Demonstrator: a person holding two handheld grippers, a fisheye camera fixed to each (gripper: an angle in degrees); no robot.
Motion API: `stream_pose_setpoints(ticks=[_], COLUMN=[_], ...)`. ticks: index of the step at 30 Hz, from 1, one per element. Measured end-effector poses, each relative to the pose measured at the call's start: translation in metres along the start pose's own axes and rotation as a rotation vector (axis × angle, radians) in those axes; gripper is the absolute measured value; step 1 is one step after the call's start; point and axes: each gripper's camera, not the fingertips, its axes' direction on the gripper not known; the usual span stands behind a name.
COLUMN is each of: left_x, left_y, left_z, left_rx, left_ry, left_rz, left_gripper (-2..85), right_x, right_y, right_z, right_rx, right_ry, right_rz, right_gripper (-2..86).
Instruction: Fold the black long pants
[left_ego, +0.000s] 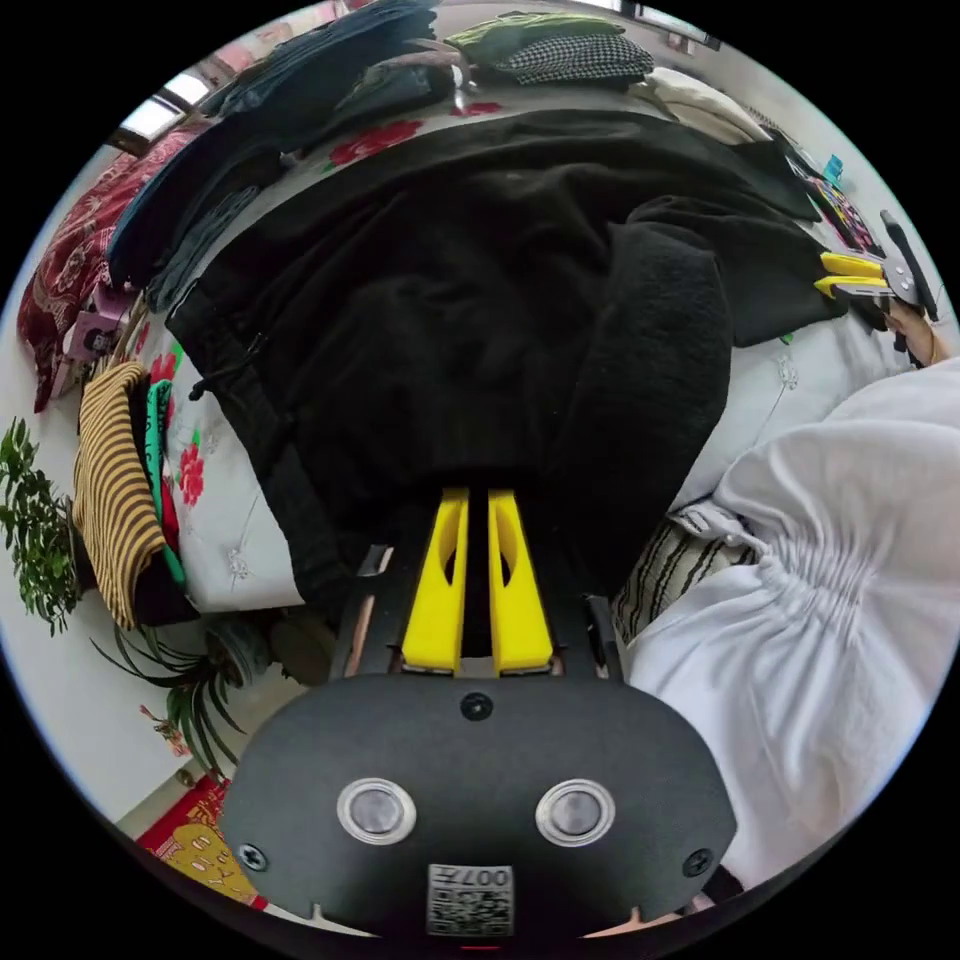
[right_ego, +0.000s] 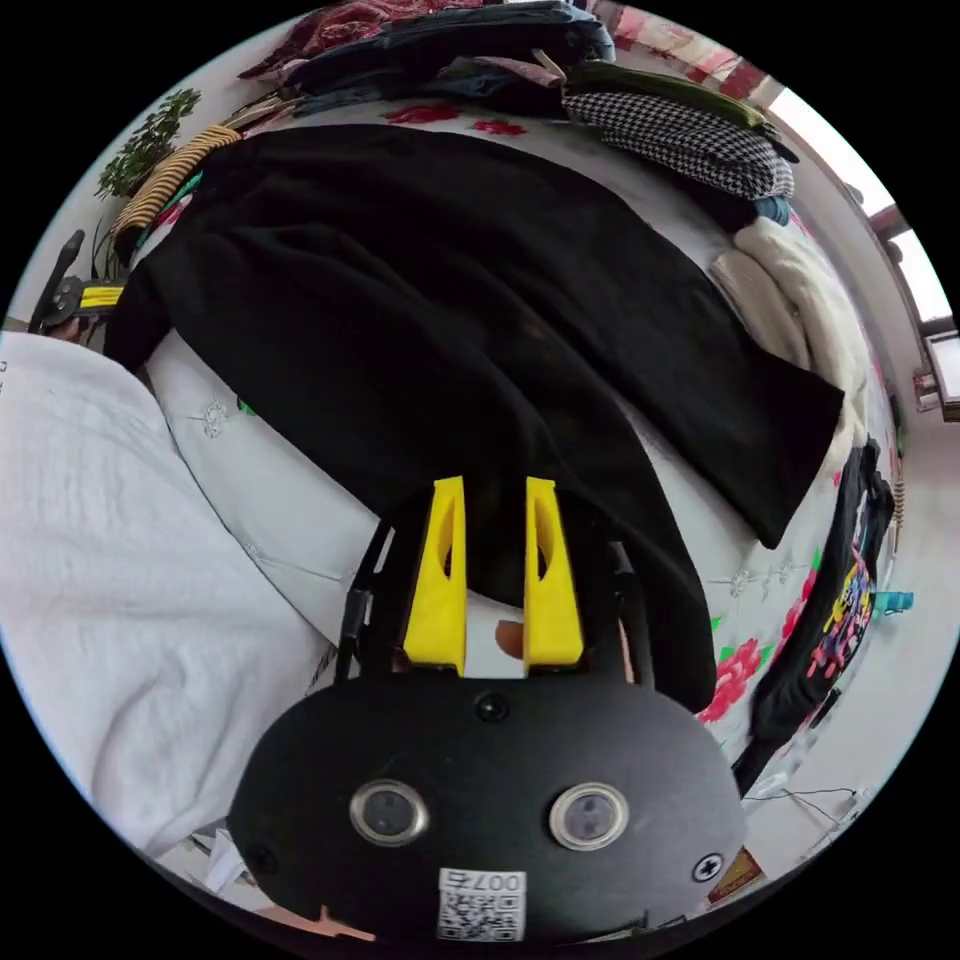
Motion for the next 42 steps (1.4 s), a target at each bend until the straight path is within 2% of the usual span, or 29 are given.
stream_pose_setpoints(ticks=[4,7,9,11,13,16,18,21,23,26,29,33,37,40,42], left_x=[-0.019,-0.019,-0.011,-0.003,0.0,0.001,-0.01,-0.049,-0.073,-0.092,-0.084,-0.046,0.023,0.061,0.075], left_y=[0.038,0.094,0.125,0.142,0.143,0.149,0.158,0.171,0.171,0.149,0.096,0.004,-0.094,-0.145,-0.153], left_z=[-0.055,-0.088,-0.078,-0.043,0.009,0.019,0.011,-0.005,-0.013,-0.019,-0.013,-0.009,0.013,0.063,0.075], left_rx=[0.101,0.192,0.198,0.163,0.013,-0.008,0.007,0.075,0.163,0.307,0.34,0.352,0.258,0.069,0.041], left_ry=[-0.035,-0.071,-0.089,-0.032,0.072,0.067,0.049,0.041,0.095,0.189,0.265,0.311,0.184,0.071,0.04], left_rz=[0.041,0.022,0.022,0.015,-0.023,-0.003,-0.021,-0.177,-0.281,-0.373,-0.331,-0.209,-0.007,0.074,0.118], left_gripper=[-0.7,-0.8,-0.7,-0.5,-0.4,-0.5,-0.7,-0.7,-0.5,1.2,5.2,7.5,8.0,6.1,3.3], right_x=[-0.003,-0.012,-0.018,-0.022,-0.022,-0.028,-0.028,-0.004,0.036,0.1,0.155,0.206,0.246,0.262,0.262], right_y=[0.043,0.092,0.11,0.112,0.102,0.092,0.096,0.11,0.124,0.139,0.143,0.127,0.1,0.081,0.07], right_z=[-0.097,-0.13,-0.114,-0.058,-0.017,0.001,-0.011,-0.045,-0.067,-0.07,-0.054,-0.031,0.002,0.034,0.045], right_rx=[0.224,0.282,0.254,0.125,-0.001,-0.075,-0.05,0.074,0.215,0.346,0.403,0.383,0.349,0.29,0.237], right_ry=[0.08,0.009,-0.042,-0.114,-0.172,-0.219,-0.214,-0.207,-0.168,-0.145,-0.125,-0.134,-0.148,-0.231,-0.249], right_rz=[-0.055,-0.066,-0.06,0.009,0.06,0.054,0.018,0.06,0.206,0.44,0.598,0.677,0.723,0.752,0.742], right_gripper=[0.9,0.2,0.1,0.3,0.6,1.8,2.7,4.0,5.1,6.5,7.8,8.6,8.5,7.6,6.3])
